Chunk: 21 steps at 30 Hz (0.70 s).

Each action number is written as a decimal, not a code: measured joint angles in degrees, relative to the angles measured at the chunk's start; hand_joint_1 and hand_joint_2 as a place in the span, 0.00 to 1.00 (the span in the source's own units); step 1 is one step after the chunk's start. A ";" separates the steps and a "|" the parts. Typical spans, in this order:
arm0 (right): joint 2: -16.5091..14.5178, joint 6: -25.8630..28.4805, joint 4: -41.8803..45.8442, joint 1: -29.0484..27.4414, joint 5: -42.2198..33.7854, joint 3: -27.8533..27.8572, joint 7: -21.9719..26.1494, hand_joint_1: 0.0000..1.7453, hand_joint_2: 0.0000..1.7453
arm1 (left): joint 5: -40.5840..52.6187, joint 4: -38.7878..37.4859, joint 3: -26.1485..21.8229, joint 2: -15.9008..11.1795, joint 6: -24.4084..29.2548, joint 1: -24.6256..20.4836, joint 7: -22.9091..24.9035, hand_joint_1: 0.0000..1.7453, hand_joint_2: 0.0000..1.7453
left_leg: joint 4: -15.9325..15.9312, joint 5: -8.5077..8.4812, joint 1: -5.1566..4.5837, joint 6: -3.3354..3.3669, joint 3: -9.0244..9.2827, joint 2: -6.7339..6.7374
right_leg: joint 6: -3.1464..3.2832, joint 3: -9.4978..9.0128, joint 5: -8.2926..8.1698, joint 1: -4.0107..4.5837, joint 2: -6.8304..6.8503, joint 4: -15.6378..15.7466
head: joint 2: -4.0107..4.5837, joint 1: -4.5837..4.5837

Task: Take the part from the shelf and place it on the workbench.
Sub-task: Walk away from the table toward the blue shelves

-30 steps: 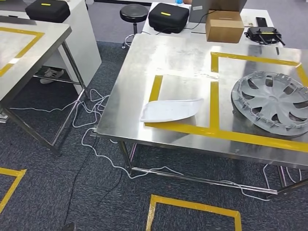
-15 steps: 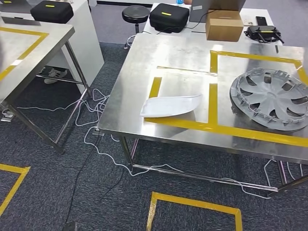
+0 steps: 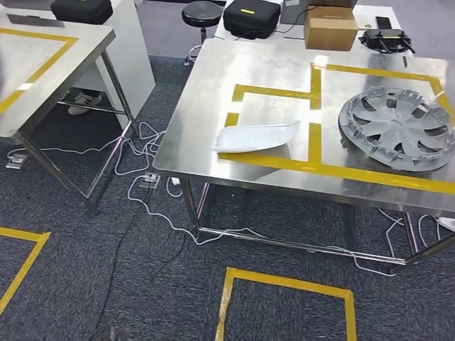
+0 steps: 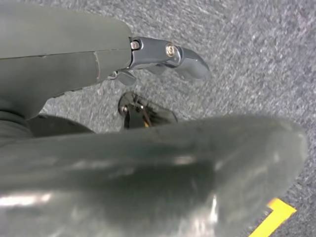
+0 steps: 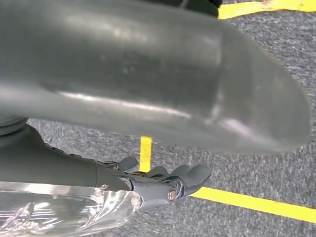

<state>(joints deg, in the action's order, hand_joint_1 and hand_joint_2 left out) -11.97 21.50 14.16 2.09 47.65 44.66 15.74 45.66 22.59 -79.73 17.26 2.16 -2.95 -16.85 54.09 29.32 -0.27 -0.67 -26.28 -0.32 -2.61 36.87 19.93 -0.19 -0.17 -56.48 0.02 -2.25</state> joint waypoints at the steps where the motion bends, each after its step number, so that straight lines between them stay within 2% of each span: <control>1: 0.00 -0.01 0.00 -0.08 0.03 0.14 0.02 0.00 0.00 | 0.11 -0.04 0.01 -0.02 0.03 0.13 -0.21 0.00 0.00 | -0.03 -0.44 0.00 0.48 -0.17 0.09 | -0.30 0.20 0.25 -0.11 0.01 -0.24 | 0.00 0.03; 2: 0.01 -0.01 0.00 -0.15 0.10 0.30 0.08 0.00 0.00 | 0.27 -0.07 0.02 -0.04 0.08 0.20 -0.40 0.00 0.00 | -0.07 -0.93 0.07 0.93 -0.44 0.18 | -0.59 0.81 1.40 -0.18 0.00 -1.55 | 0.00 0.18; 4: 0.01 -0.04 0.00 -0.16 0.26 0.60 0.65 0.00 0.00 | 0.59 -0.12 0.04 -0.06 0.29 0.20 -0.67 0.00 0.00 | -0.10 -1.77 0.15 1.43 -1.26 0.32 | -1.04 3.32 6.08 -0.22 0.01 -8.10 | 0.00 0.54; 5: 0.01 -0.18 0.00 -0.14 0.14 0.73 1.14 0.00 0.00 | 0.69 -0.14 0.04 -0.08 0.43 0.21 -0.79 0.00 0.00 | -0.07 -2.13 0.14 1.50 -1.70 0.34 | -1.19 4.72 8.58 -0.23 0.00 -12.39 | 0.00 0.65; 6: 0.01 -0.39 0.00 -0.14 -0.10 0.88 1.70 0.00 0.00 | 0.79 -0.17 0.04 -0.10 0.56 0.23 -0.88 0.00 0.00 | -0.05 -2.48 0.13 1.48 -2.13 0.36 | -1.29 5.56 10.29 -0.23 0.00 -15.75 | 0.00 0.68; 7: 0.01 -0.67 0.00 -0.14 -0.48 1.07 2.19 0.00 0.00 | 0.88 -0.20 0.04 -0.14 0.66 0.25 -0.95 0.00 0.00 | -0.02 -2.78 0.12 1.41 -2.49 0.37 | -1.30 5.37 10.98 -0.24 0.00 -17.23 | 0.00 0.68; 8: 0.01 -1.08 0.00 -0.13 -0.92 1.25 2.51 0.00 0.00 | 0.96 -0.23 0.04 -0.17 0.73 0.27 -1.01 0.00 0.00 | 0.00 -3.03 0.13 1.31 -2.75 0.37 | -1.26 3.93 10.61 -0.25 0.01 -16.22 | 0.00 0.68; 9: 0.01 -1.58 0.00 -0.08 -1.32 1.52 2.72 0.00 0.00 | 1.06 -0.28 0.05 -0.19 0.76 0.29 -1.09 0.00 0.00 | 0.01 -3.23 0.14 1.17 -2.93 0.35 | -1.18 1.30 9.39 -0.27 0.01 -12.89 | 0.00 0.68; 11: 0.01 -2.84 0.00 0.11 -2.05 2.08 2.81 0.00 0.00 | 1.32 -0.37 0.13 -0.25 0.85 0.29 -1.32 0.00 0.00 | 0.16 -3.47 0.06 0.76 -3.12 0.32 | -0.91 -4.64 7.20 -0.29 -0.06 -4.01 | 0.00 0.68; 12: 0.01 -3.38 0.00 0.20 -2.27 2.34 2.75 0.00 0.00 | 1.51 -0.40 0.20 -0.29 0.93 0.27 -1.44 0.00 0.00 | 0.27 -3.59 -0.03 0.48 -3.24 0.31 | -0.66 -6.47 6.63 -0.25 -0.12 -1.04 | 0.00 0.64; 13: 0.01 -3.71 0.00 0.24 -2.38 2.54 2.66 0.00 0.00 | 1.67 -0.43 0.29 -0.34 1.04 0.26 -1.52 0.00 0.00 | 0.36 -3.71 -0.10 0.19 -3.37 0.31 | -0.38 -7.23 6.55 -0.16 -0.18 0.34 | 0.00 0.63; 15: 0.01 -3.85 0.01 0.17 -2.33 2.97 2.42 0.00 0.00 | 1.85 -0.49 0.44 -0.39 1.29 0.25 -1.59 0.00 0.00 | 0.44 -3.91 -0.06 -0.39 -3.63 0.31 | 0.35 -6.99 6.35 0.01 -0.22 0.33 | 0.00 0.62; 17: -0.01 -3.64 0.02 0.12 -2.23 3.42 2.25 0.00 0.00 | 1.92 -0.57 0.51 -0.40 1.51 0.26 -1.61 0.00 0.00 | 1.74 -2.72 0.06 -1.00 -4.32 0.30 | 1.16 -6.69 6.02 -0.09 -0.16 0.37 | 0.00 0.55; 18: -0.01 -3.45 0.03 0.15 -2.20 3.57 2.17 0.00 0.00 | 1.95 -0.61 0.54 -0.41 1.58 0.26 -1.63 0.00 0.00 | 3.92 -1.15 0.10 -1.29 -5.33 0.29 | 1.54 -6.50 5.79 -0.19 -0.12 0.45 | 0.00 0.46; 20: -0.01 -2.89 0.04 0.17 -2.21 3.74 2.03 0.00 0.00 | 2.00 -0.66 0.59 -0.44 1.73 0.27 -1.66 0.00 0.00 | 11.69 3.11 0.16 -1.68 -8.86 0.29 | 1.97 -5.92 5.48 -0.18 -0.07 0.43 | 0.00 0.27; 21: 0.00 -2.49 0.04 0.12 -2.26 3.83 1.86 0.00 0.00 | 2.02 -0.67 0.62 -0.46 1.79 0.30 -1.67 0.00 0.00 | 15.40 4.61 0.19 -1.78 -10.55 0.29 | 2.03 -5.64 5.34 -0.15 -0.06 0.41 | 0.00 0.26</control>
<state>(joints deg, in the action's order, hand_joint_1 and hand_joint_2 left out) -11.97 19.00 14.21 2.22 45.40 48.50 17.59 47.68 21.92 -79.12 16.80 3.96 -2.65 -18.51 69.49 33.93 -0.08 -2.46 -36.83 -0.03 -0.57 31.23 25.27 -0.35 -0.23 -56.07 0.02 -2.00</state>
